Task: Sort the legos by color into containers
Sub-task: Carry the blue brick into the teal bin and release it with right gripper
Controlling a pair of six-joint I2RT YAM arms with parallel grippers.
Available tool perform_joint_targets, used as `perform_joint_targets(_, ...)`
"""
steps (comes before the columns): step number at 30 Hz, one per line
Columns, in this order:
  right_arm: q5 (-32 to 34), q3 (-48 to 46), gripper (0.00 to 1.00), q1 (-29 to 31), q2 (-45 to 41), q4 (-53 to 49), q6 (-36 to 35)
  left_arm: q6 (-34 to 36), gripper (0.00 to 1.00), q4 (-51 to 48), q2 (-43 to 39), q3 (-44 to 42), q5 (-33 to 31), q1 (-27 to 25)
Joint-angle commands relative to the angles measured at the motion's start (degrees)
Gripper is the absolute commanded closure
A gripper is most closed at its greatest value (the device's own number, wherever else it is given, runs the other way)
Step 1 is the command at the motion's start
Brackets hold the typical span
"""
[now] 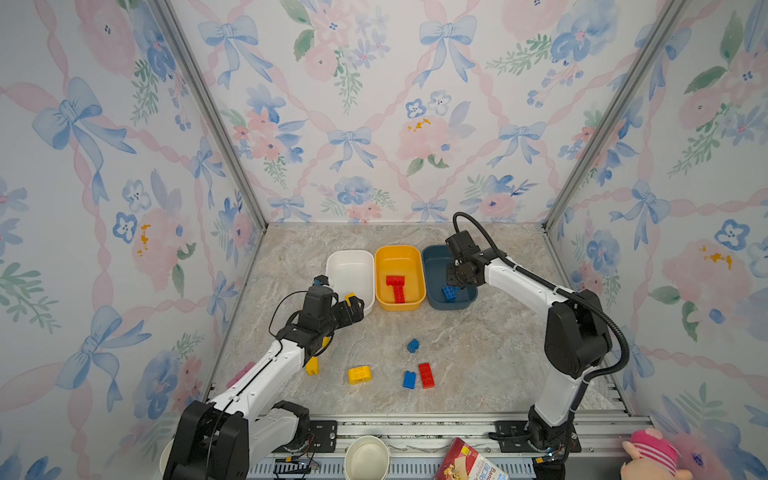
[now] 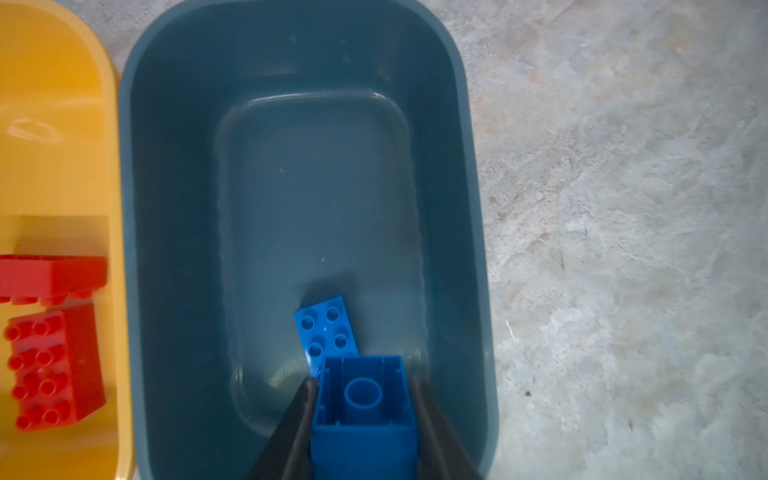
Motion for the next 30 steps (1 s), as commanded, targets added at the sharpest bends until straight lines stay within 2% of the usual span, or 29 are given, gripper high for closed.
perform_joint_targets(1,0.4,4.6,0.66,-1.0,4.7,-0.4,-3.3,-0.1,0.02,0.3,-1.0,-0.2,0.7,0.4)
perform_joint_targets(6,0.3,7.4,0.63,-1.4,9.2,-1.1,-3.5,0.0,0.02,0.2,-1.3,-0.3,0.6,0.3)
perform_joint_targets(10,-0.3,6.8,0.49,-1.3,9.0,-0.8,-2.9,0.1,0.02,0.1,-1.6,-0.4,0.4,0.3)
perform_joint_targets(20,-1.1,3.8,0.41,-0.6,3.6,-0.6,-2.4,-0.5,0.02,-1.6,-1.6,-0.1,-1.9,0.4)
perform_joint_targets(30,-2.0,0.1,0.34,1.9,-4.2,-1.4,-1.5,-1.4,0.04,-8.4,-1.7,2.2,-9.1,0.4)
